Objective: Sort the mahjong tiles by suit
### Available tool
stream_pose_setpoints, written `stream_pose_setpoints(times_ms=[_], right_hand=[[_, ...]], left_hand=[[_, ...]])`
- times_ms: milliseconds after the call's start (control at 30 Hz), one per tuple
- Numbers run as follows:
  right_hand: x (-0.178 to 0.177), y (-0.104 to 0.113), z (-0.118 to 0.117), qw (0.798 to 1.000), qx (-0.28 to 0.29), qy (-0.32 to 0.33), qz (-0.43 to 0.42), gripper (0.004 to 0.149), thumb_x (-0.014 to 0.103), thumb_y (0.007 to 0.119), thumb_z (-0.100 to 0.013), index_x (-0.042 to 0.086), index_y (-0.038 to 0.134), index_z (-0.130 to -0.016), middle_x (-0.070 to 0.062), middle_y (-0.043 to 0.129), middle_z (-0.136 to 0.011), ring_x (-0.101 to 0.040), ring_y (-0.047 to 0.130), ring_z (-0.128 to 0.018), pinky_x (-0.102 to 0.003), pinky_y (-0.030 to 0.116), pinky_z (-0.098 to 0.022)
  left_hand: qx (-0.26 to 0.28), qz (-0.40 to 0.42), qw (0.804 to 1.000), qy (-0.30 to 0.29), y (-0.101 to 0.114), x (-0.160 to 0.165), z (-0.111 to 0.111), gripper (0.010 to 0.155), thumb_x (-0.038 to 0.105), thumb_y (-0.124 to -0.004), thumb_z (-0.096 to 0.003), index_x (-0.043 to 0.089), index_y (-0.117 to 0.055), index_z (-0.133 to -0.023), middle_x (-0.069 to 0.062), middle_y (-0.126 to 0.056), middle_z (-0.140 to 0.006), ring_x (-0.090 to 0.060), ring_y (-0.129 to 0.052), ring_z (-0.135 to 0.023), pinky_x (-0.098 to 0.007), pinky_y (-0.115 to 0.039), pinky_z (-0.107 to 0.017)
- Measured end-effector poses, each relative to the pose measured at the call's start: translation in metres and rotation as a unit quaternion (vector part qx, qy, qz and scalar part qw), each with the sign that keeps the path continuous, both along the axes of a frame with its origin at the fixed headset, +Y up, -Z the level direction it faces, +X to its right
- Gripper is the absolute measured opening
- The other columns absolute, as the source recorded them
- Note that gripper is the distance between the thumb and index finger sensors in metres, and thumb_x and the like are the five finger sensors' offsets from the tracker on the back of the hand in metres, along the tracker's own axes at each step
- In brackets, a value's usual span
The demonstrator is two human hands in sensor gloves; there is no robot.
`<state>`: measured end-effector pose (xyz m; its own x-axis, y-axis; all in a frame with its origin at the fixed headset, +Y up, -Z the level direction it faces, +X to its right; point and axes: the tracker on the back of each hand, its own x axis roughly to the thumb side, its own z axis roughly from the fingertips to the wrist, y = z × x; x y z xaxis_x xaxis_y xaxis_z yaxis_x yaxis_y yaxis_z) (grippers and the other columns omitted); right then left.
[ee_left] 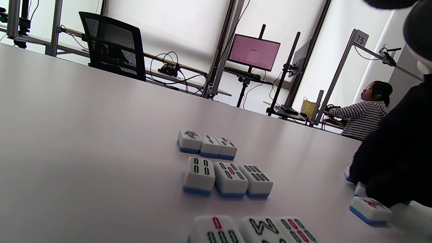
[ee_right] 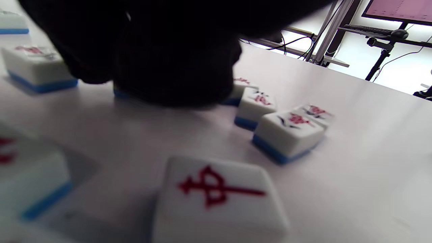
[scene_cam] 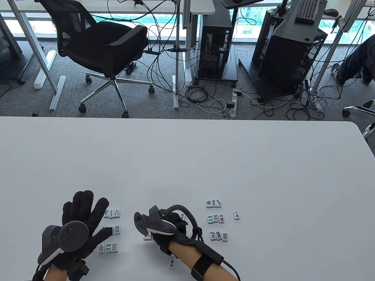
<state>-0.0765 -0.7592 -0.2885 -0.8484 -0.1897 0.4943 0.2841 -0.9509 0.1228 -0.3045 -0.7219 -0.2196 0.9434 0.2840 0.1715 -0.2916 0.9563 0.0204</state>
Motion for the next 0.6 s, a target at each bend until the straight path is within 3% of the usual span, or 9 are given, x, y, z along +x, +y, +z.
stream_pose_setpoints(times_ms=[300, 600], right_hand=[[0.0021, -0.0044, 0.0031, 0.999, -0.011, 0.034, 0.002, 0.058, 0.036, 0.086, -0.037, 0.002, 0.078, -0.083, -0.001, 0.098, -0.031, -0.009, 0.088, -0.004, -0.026, 0.081, -0.002], [0.0085, -0.0029, 0.0020, 0.997, 0.000, 0.054, -0.051, 0.058, 0.038, 0.089, -0.034, 0.001, 0.082, -0.079, 0.001, 0.098, -0.027, -0.008, 0.088, -0.001, -0.025, 0.081, 0.000]], left_hand=[[-0.004, 0.002, 1.000, 0.002, 0.0000, -0.0006, -0.0003, 0.083, 0.074, -0.060, -0.0379, 0.045, -0.025, -0.107, 0.016, 0.009, -0.110, -0.017, 0.009, -0.111, -0.055, -0.004, -0.079], [-0.009, -0.002, 1.000, 0.001, -0.0005, -0.0002, -0.0003, 0.083, 0.074, -0.060, -0.0378, 0.045, -0.026, -0.107, 0.016, 0.010, -0.110, -0.017, 0.008, -0.111, -0.055, -0.004, -0.079]])
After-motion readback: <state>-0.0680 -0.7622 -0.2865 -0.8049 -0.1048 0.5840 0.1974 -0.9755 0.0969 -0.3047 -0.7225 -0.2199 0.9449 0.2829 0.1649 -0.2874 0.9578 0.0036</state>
